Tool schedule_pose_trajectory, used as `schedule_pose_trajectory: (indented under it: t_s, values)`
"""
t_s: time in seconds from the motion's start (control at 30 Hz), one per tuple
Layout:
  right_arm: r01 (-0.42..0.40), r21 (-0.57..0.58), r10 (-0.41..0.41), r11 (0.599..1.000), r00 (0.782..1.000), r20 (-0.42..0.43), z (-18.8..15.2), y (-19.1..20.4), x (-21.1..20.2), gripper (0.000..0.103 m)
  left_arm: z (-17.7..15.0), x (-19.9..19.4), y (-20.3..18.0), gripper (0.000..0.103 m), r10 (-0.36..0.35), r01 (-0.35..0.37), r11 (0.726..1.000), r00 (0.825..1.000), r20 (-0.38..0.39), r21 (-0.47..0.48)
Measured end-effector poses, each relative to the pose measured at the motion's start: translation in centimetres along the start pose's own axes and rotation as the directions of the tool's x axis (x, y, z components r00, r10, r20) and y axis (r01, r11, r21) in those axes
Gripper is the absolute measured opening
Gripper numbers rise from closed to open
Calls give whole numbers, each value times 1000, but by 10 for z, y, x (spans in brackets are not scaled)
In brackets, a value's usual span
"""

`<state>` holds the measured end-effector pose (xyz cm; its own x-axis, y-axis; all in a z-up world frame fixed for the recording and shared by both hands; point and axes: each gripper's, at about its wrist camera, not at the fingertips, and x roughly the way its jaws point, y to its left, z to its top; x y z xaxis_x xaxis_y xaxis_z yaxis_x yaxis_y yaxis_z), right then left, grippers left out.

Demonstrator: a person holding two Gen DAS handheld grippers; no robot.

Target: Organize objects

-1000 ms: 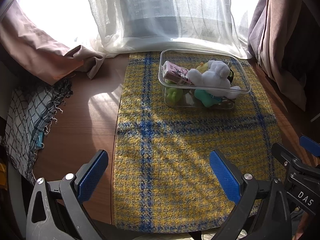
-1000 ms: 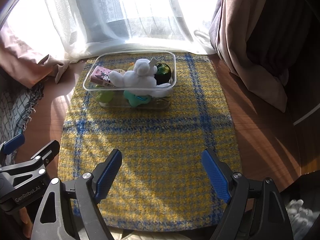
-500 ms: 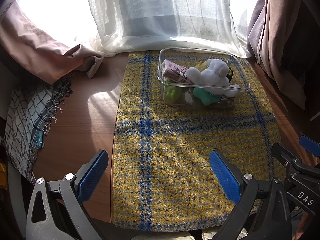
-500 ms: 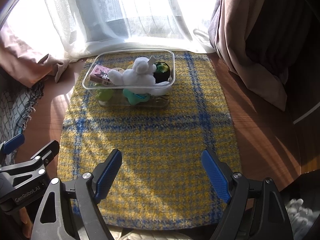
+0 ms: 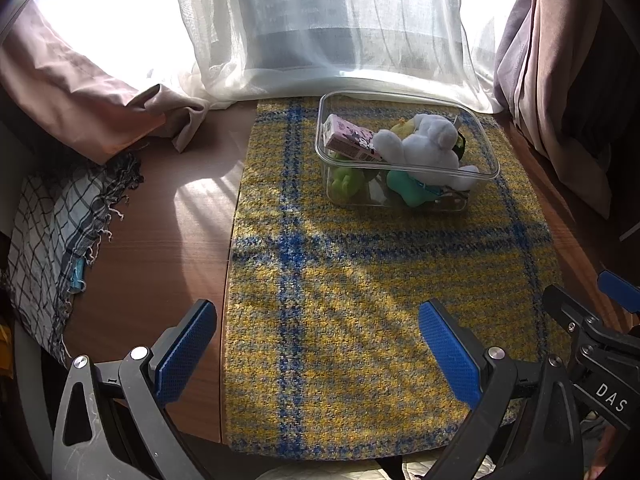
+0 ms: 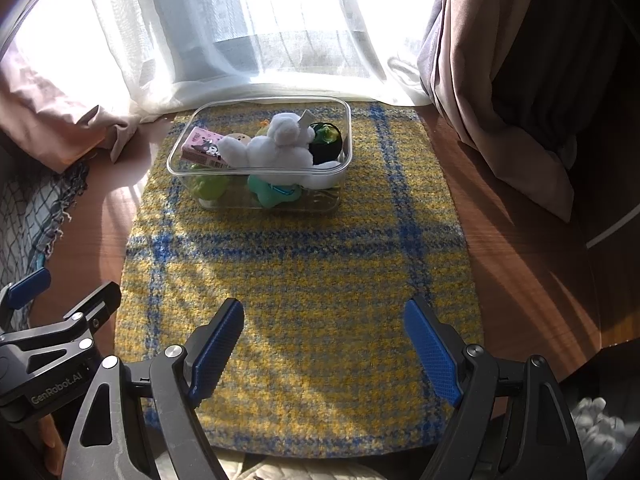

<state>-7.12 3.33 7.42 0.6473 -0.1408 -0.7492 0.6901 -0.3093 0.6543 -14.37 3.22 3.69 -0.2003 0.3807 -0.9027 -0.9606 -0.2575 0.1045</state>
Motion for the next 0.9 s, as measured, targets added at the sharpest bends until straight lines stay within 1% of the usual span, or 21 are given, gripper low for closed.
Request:
schedule_pose_trajectory:
  t_s: [0.9]
  values:
    - [6,-1,-6,1000,1000,-11,1,0,2,82,-1,3,2,103,-11,11,1000,1000,-7,-6]
